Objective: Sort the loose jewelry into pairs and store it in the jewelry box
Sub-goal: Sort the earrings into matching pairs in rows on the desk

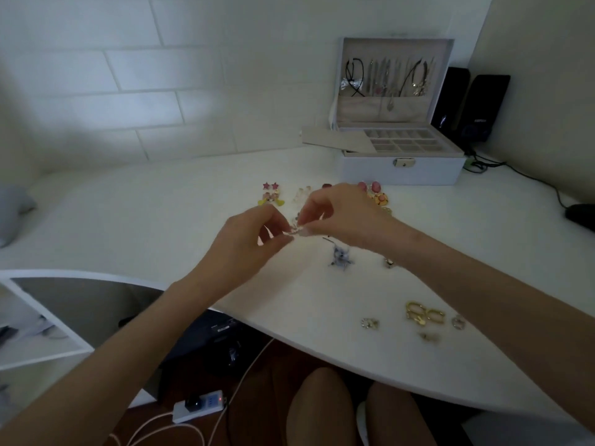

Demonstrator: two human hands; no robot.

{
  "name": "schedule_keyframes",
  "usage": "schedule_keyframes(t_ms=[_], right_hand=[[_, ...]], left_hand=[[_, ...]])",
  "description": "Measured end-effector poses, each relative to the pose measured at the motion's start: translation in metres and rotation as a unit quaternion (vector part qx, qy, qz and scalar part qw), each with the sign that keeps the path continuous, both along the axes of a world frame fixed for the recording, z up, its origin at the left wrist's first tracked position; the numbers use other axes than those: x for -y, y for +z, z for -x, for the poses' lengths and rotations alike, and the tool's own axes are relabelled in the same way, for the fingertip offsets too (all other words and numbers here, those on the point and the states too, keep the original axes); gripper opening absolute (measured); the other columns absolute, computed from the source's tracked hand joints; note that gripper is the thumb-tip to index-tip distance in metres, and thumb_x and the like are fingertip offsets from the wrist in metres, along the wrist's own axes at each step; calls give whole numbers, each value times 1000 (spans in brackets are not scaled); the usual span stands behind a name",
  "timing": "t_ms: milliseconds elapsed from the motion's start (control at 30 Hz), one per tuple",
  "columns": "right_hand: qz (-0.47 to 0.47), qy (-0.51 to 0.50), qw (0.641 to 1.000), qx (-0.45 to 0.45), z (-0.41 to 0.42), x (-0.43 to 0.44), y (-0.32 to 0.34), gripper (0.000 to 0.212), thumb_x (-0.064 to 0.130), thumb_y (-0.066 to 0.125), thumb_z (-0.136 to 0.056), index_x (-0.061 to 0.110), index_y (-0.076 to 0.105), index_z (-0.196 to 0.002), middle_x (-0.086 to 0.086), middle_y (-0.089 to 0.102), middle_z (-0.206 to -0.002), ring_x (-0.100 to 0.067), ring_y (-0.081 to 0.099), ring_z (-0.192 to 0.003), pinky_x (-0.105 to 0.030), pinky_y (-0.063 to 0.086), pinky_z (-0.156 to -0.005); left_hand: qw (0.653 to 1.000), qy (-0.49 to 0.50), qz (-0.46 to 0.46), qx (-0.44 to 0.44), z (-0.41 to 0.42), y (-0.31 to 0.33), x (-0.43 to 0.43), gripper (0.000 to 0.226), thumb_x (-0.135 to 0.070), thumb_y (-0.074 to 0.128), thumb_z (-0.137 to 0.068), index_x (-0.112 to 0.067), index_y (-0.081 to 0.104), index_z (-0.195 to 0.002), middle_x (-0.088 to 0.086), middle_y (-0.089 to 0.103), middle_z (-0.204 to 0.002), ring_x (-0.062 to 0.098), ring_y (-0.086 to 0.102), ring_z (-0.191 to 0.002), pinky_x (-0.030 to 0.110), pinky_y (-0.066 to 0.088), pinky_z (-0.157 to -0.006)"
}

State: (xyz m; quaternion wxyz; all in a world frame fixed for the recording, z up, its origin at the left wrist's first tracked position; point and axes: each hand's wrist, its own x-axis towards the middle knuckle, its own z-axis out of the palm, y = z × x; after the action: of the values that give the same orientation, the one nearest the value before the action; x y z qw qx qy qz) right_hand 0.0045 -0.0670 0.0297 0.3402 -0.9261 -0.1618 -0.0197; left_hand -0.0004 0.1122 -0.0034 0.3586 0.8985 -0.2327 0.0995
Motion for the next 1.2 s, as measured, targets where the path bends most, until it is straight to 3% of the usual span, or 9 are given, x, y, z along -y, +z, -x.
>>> schedule_keyframes(t_ms=[233,467,700,833,1000,1200], right_hand=[[59,19,996,-65,72,42,-11,23,9,73,-76,31,68,-70,12,67,-73,0,54,-68,-18,47,-69],[96,-23,993,-58,95,73,-9,27,9,73,-76,34,66,-68,9,66,-78,-6,57,-74,-28,51,-74],[165,28,974,-154,109,92,-6,18,21,80,-69,31,68,-78,12,61,-74,-2,54,-69,-26,47,-71],[142,12,981,-134,111,92,-14,15,19,80,-69,28,68,-72,11,64,-74,1,53,-65,-22,46,-67],[75,-2,989,-127,109,99,-5,13,17,77,-74,26,69,-69,25,60,-56,5,53,-55,-12,42,-56],[24,12,989,-147,110,103,-5,10,15,75,-76,24,74,-77,18,66,-61,6,55,-53,-11,42,-55]], left_hand=[[979,-183,-59,-64,51,-4,40,17,-30,74,-75,-22,61,-82,-14,57,-77,-1,53,-73,7,37,-63],[965,-212,-144,-54,58,-13,67,23,-36,71,-76,-28,60,-95,-16,47,-87,-2,48,-76,9,36,-66],[963,-207,-164,-56,58,-13,74,17,-29,69,-80,-29,52,-80,-15,46,-85,-1,46,-76,10,34,-66],[968,-197,-141,-64,60,-12,75,12,-28,68,-81,-24,57,-81,-16,49,-85,-2,48,-72,7,34,-65],[975,-189,-85,-76,61,-6,74,9,-27,65,-84,-25,57,-82,-15,60,-83,-4,52,-77,9,39,-65],[979,-183,-41,-80,62,-4,81,13,-25,67,-82,-27,55,-81,-14,61,-80,-5,54,-74,8,39,-62]])
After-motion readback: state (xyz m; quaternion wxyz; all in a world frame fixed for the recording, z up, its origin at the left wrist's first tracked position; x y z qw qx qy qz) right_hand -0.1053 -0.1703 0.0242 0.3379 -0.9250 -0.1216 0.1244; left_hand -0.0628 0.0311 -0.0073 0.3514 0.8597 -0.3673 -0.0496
